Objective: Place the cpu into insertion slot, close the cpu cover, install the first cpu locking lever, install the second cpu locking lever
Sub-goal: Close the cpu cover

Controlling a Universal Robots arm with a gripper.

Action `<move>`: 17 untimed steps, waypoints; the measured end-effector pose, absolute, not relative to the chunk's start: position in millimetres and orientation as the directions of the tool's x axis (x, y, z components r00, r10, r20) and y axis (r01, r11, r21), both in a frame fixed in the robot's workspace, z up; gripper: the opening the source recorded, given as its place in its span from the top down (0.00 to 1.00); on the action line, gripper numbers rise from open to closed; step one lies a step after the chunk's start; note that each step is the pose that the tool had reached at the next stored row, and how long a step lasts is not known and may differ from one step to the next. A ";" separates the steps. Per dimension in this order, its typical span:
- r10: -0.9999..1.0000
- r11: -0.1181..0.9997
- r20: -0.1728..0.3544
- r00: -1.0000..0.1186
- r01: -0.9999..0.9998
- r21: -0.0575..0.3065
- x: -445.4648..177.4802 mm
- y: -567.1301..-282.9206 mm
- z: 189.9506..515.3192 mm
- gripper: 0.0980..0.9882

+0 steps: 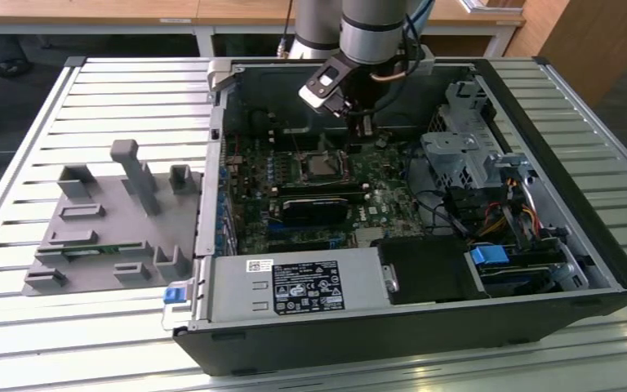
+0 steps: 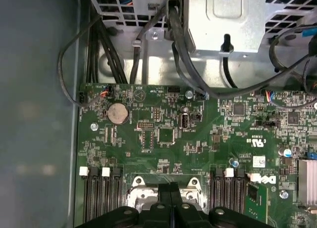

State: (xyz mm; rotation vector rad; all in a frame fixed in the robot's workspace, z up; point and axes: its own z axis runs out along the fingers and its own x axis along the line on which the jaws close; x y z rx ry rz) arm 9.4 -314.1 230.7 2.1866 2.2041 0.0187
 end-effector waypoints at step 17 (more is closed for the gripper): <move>1.000 0.008 -0.018 -0.008 0.999 0.035 -14.3 -314.1 226.9 0.99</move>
